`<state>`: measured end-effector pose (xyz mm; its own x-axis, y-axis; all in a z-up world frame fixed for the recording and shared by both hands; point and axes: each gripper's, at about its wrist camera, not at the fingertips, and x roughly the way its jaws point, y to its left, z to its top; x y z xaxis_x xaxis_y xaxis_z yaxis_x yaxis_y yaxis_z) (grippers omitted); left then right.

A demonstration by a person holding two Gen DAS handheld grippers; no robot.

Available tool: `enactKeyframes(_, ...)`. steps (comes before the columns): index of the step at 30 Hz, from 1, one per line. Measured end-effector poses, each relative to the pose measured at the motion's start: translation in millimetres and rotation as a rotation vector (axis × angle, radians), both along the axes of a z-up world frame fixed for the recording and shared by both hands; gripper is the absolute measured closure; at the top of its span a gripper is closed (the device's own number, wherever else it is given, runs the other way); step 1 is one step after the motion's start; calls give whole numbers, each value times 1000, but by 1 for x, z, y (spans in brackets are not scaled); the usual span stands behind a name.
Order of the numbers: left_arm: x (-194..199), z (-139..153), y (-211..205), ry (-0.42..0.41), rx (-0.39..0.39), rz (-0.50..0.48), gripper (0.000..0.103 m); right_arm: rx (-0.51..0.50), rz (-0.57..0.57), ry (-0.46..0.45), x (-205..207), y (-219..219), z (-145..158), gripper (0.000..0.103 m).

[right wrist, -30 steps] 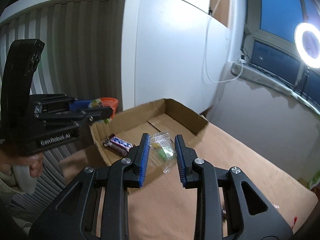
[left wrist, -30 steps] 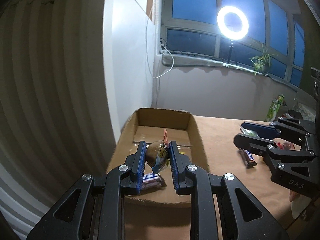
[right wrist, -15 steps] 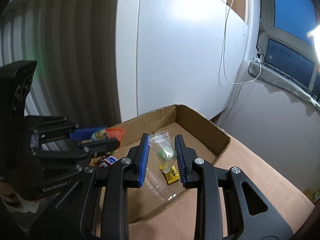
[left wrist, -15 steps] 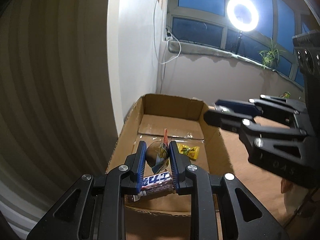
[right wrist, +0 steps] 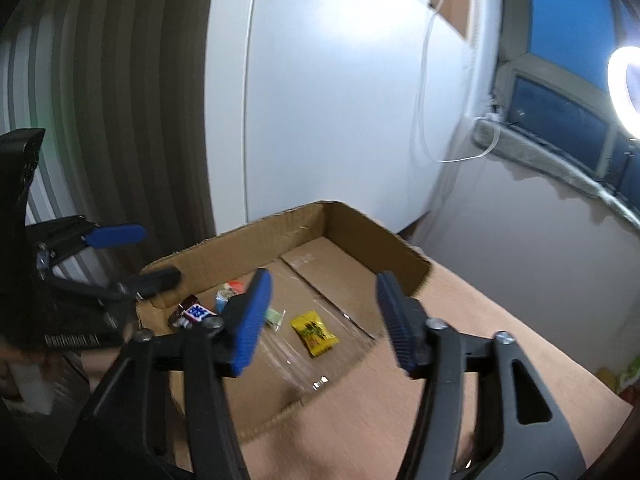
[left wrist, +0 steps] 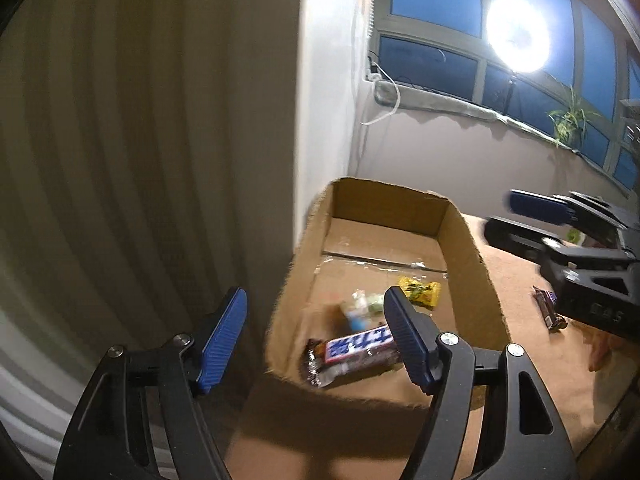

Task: Organize snacks
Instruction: 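Carry both sweets to the cardboard box and open both tools to release them, then move both open tools back toward the snacks on the table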

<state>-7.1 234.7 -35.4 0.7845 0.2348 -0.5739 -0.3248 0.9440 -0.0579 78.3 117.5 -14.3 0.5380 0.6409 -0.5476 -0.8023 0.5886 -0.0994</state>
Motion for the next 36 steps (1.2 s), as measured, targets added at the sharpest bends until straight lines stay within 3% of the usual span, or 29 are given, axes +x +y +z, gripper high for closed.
enactKeyframes(7, -17, 8, 2, -15, -2, 24, 31, -12, -68, -7, -32, -24, 0, 27)
enactKeyframes(14, -18, 20, -27, -35, 4, -37, 26, -35, -122, -4, -67, -60, -11, 20)
enactKeyframes(25, -1, 17, -127, -3, 16, -254, 25, -37, -278, 74, -88, -161, -33, 20)
enactKeyframes(36, 15, 10, -204, 54, 35, -389, 25, -21, -365, 57, -96, -235, -31, 19)
